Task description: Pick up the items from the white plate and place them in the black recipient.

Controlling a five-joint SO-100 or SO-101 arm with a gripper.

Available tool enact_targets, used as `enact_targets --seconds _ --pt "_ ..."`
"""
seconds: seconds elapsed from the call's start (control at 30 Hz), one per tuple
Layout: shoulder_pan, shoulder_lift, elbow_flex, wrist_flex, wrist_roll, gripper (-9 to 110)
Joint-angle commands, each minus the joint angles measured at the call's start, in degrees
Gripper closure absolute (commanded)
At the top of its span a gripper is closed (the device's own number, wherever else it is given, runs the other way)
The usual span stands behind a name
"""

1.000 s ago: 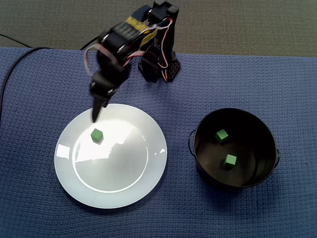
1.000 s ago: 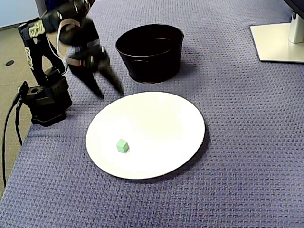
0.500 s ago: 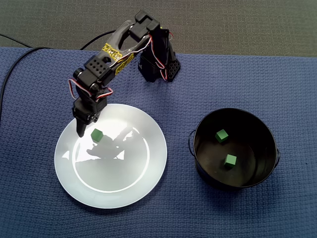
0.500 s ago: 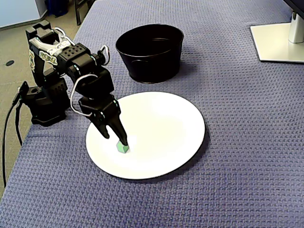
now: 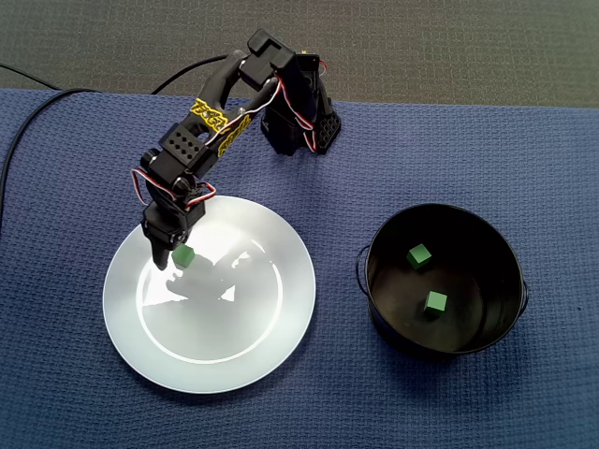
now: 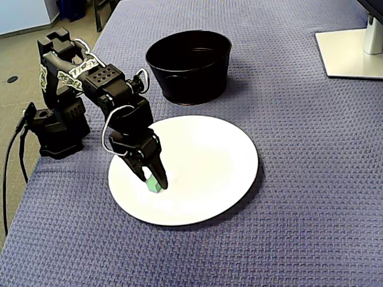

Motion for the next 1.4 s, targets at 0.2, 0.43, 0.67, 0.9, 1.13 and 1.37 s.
enact_targets --seconds 0.2,0.43,0.67,0.9,1.13,1.37 --pt "-1.14 0.26 0.62 -1.05 0.35 90" --pt "-1.14 0.26 0.7 -1.05 0.26 92" --pt "-1.14 0.09 1.14 -1.41 0.18 95" --pt "-1.23 -0.18 1.32 -1.49 0.26 98" --pt "-1.14 -0.18 1.32 -1.49 0.44 101" --pt "-0.18 3.25 1.23 -1.05 -0.7 101"
